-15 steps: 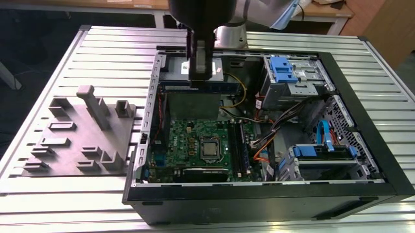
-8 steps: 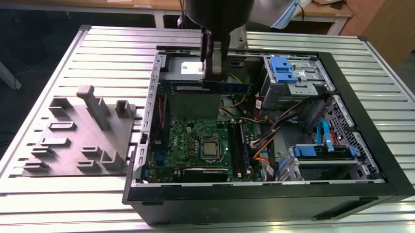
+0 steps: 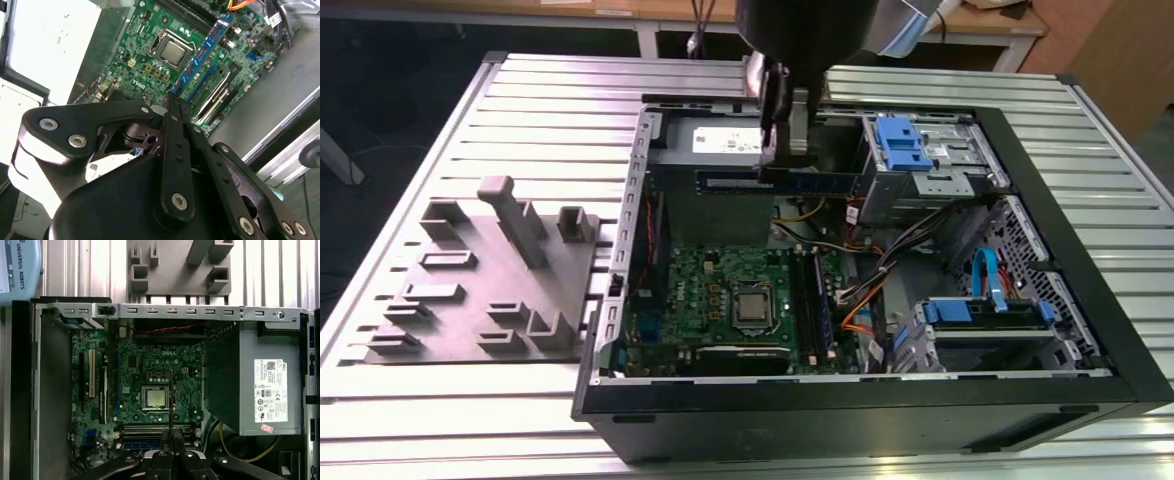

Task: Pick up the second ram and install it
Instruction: 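Pick up the second ram and move it above second insertion slot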

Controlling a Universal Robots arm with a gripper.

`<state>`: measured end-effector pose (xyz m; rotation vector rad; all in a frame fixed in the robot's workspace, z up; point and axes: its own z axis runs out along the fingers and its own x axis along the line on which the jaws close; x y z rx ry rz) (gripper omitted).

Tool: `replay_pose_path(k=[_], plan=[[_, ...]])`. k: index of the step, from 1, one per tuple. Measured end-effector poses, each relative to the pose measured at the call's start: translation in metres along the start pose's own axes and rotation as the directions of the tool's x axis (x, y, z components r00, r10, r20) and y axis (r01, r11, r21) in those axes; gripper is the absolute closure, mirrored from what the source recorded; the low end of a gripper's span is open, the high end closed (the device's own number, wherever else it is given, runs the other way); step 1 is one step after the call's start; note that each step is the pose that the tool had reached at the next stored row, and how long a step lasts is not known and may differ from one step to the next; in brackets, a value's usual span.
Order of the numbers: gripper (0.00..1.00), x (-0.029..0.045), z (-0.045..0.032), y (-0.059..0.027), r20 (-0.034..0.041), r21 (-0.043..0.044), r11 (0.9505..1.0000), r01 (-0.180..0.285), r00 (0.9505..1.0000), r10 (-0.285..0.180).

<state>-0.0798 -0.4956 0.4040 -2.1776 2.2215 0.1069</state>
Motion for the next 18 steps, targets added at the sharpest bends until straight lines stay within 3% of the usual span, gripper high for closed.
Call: replay_pose_path(k=[6, 18], plan=[[0.92, 0.0000, 0.0014, -0.0005, -0.0001, 0.0000, 1.0000, 0.000, 1.0000, 0.000], [0.92, 0.0015, 0.0230, -0.0010, -0.0005, -0.0004, 1.0000, 0.000, 1.0000, 0.000]])
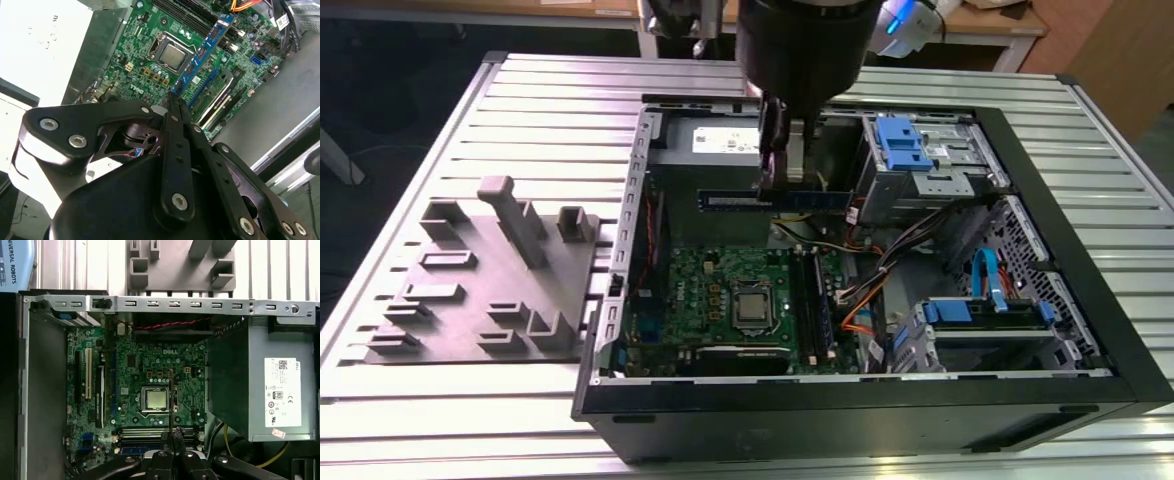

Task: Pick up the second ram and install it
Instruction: 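Pick up the second ram and move it above second insertion slot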

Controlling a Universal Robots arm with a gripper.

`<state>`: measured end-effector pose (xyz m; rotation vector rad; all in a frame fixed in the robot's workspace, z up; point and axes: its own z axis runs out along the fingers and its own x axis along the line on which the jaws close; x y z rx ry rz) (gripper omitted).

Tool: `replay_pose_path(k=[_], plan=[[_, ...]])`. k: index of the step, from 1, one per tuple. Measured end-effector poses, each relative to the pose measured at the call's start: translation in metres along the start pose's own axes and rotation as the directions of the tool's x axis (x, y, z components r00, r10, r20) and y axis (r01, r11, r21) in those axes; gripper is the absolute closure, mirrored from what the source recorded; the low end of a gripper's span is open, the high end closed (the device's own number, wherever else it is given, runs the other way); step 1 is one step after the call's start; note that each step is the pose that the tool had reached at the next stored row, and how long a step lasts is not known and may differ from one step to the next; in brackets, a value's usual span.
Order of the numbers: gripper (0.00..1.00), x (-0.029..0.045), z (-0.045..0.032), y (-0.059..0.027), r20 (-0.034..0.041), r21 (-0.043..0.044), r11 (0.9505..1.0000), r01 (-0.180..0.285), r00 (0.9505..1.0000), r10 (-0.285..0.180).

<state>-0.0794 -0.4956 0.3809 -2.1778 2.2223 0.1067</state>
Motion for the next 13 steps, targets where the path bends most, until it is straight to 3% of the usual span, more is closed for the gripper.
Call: replay_pose_path(k=[5, 13], plan=[[0.92, 0.0005, 0.0079, -0.0011, -0.0005, -0.0004, 1.0000, 0.000, 1.0000, 0.000], [0.92, 0.0008, 0.0154, -0.0111, -0.0004, -0.0053, 1.0000, -0.001, 1.0000, 0.001]])
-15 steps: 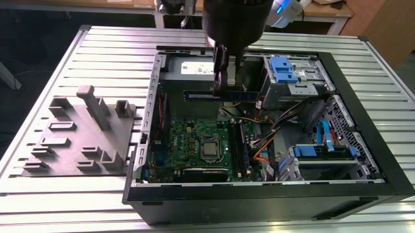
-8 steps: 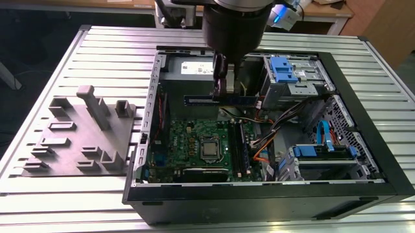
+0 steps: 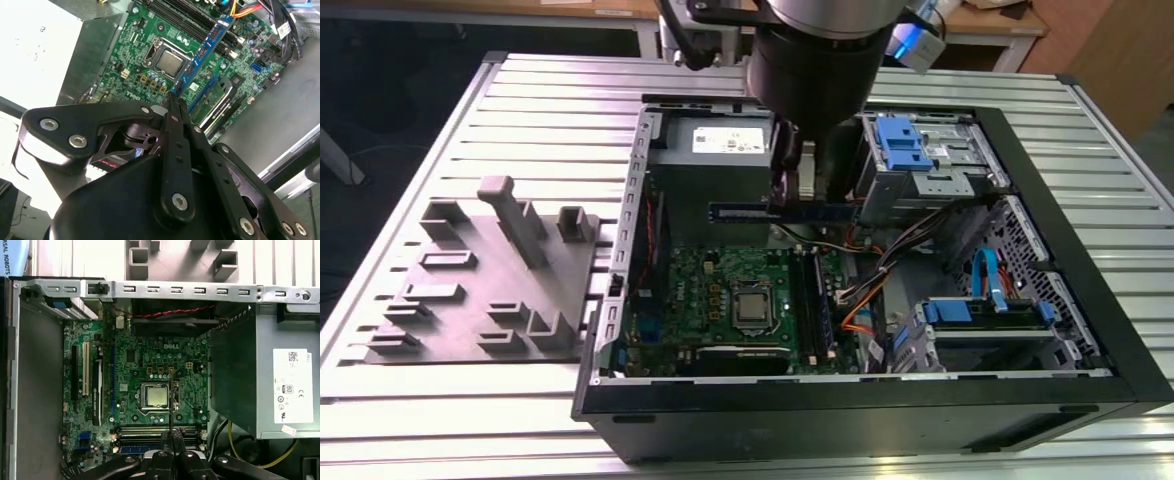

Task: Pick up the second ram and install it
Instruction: 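Pick up the second ram and move it above second insertion slot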

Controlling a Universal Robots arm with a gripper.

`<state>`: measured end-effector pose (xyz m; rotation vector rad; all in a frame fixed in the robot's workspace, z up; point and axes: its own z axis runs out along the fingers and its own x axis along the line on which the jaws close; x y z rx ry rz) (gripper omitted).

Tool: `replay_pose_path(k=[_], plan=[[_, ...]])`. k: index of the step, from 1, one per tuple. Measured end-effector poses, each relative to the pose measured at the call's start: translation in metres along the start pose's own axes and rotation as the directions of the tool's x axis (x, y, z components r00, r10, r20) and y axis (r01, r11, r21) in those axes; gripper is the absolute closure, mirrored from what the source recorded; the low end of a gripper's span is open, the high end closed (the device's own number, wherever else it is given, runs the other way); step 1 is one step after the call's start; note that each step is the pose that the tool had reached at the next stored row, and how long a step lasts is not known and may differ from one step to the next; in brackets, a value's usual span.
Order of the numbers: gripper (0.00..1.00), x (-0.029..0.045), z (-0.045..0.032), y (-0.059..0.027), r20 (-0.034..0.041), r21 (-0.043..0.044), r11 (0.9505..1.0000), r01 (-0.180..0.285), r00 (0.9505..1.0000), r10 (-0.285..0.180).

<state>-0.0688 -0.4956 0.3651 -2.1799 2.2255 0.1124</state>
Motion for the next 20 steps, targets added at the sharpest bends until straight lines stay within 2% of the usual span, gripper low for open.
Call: replay_pose_path(k=[16, 20], plan=[[0.92, 0.0018, 0.0274, -0.0037, -0.0002, -0.0021, 1.0000, 0.000, 1.0000, 0.000], [0.92, 0.0021, 0.0316, -0.0038, -0.0002, -0.0022, 1.0000, 0.000, 1.0000, 0.000]])
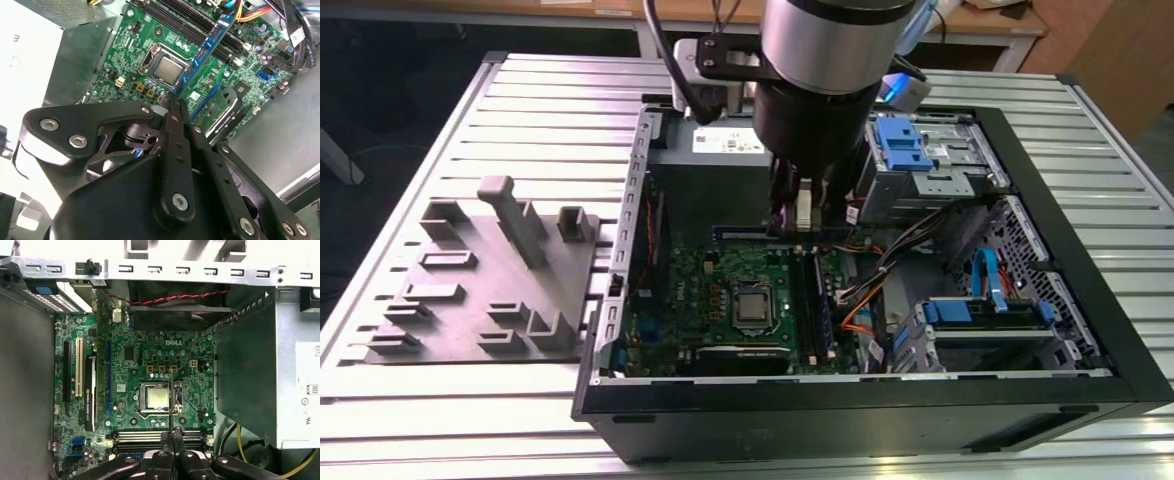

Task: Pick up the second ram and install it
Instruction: 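Pick up the second ram and move it above second insertion slot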

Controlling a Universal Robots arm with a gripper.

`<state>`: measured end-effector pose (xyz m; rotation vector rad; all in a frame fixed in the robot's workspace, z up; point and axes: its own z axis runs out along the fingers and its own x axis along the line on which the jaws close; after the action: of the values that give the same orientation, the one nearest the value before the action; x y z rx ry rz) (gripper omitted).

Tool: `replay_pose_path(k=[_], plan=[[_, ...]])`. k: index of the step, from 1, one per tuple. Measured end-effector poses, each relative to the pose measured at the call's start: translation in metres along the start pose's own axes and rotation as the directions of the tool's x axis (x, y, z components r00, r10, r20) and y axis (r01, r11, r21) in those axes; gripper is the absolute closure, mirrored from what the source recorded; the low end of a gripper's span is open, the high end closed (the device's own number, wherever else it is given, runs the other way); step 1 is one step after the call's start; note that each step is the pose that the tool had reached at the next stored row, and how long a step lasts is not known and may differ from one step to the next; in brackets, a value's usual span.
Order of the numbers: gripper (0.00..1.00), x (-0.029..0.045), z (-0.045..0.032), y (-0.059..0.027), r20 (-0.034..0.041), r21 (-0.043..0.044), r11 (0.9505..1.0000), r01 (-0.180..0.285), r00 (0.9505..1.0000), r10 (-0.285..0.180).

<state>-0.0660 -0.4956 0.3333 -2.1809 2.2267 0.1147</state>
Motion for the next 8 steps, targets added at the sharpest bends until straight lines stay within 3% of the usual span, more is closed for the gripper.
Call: replay_pose_path(k=[8], plan=[[0.92, 0.0005, 0.0078, -0.0003, 0.0000, 0.0000, 1.0000, 0.000, 1.0000, 0.000]])
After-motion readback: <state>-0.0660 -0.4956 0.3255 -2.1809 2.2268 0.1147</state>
